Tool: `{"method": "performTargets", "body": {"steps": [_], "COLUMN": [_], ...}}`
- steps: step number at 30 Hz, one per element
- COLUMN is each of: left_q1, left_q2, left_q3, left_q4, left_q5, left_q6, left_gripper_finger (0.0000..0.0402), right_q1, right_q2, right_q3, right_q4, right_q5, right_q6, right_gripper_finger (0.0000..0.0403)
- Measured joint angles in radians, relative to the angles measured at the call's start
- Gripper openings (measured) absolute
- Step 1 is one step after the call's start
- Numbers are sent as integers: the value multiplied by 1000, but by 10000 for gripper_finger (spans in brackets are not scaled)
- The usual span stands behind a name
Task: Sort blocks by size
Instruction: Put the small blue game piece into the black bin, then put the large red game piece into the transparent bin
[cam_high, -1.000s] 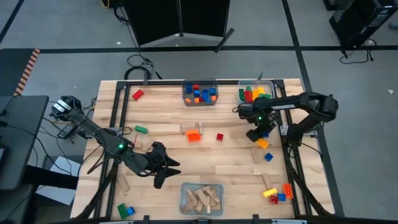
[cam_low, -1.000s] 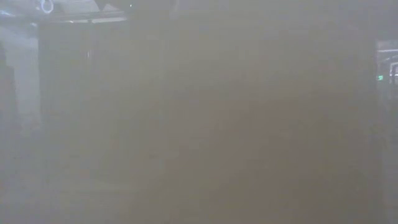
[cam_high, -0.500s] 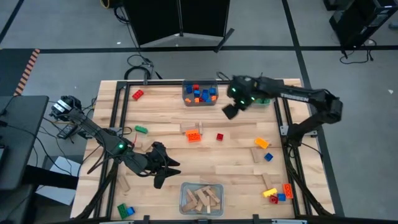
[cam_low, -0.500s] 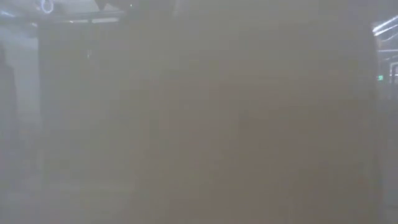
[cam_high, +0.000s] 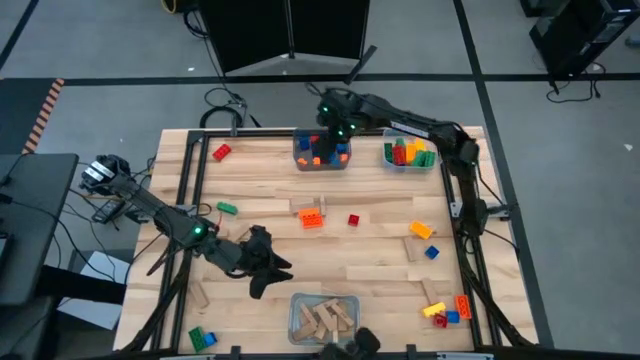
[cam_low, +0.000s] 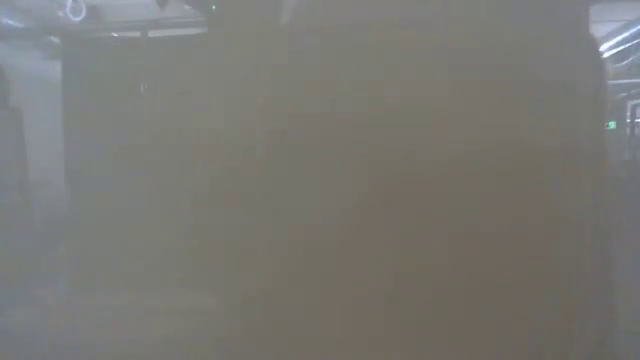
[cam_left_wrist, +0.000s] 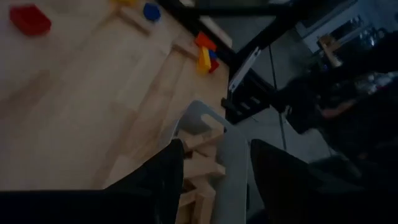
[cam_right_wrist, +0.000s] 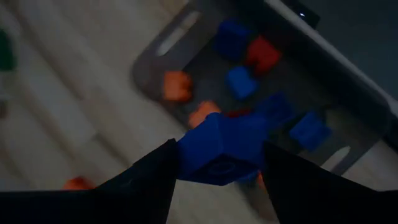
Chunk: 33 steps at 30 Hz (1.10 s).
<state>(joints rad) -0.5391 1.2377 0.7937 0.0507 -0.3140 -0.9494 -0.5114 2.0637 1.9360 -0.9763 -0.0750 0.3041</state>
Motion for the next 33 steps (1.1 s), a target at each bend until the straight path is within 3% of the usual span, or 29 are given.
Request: {"method": "performTargets", "body": {"steps": [12, 24, 29, 33], "left_q1": [336, 705, 907, 1059], "left_q2": [-2, -3, -33, -54], "left_q3": [0, 0, 1, 1], "left_q4": [-198, -413, -583, -697], "left_q5": [452, 847, 941, 895], "left_q6": [162, 572, 812, 964], "left_gripper_finger": [192, 192, 192, 192], "right_q1": [-75, -76, -72, -79], "right_q2": [114, 93, 93, 87], "right_q3": [22, 24, 24, 24], "right_q4": [-54, -76, -74, -86], "right_q5": [-5, -5, -6, -50], "right_q6": [-13, -12, 41, 69], "right_gripper_finger": [238, 267, 294, 310]}}
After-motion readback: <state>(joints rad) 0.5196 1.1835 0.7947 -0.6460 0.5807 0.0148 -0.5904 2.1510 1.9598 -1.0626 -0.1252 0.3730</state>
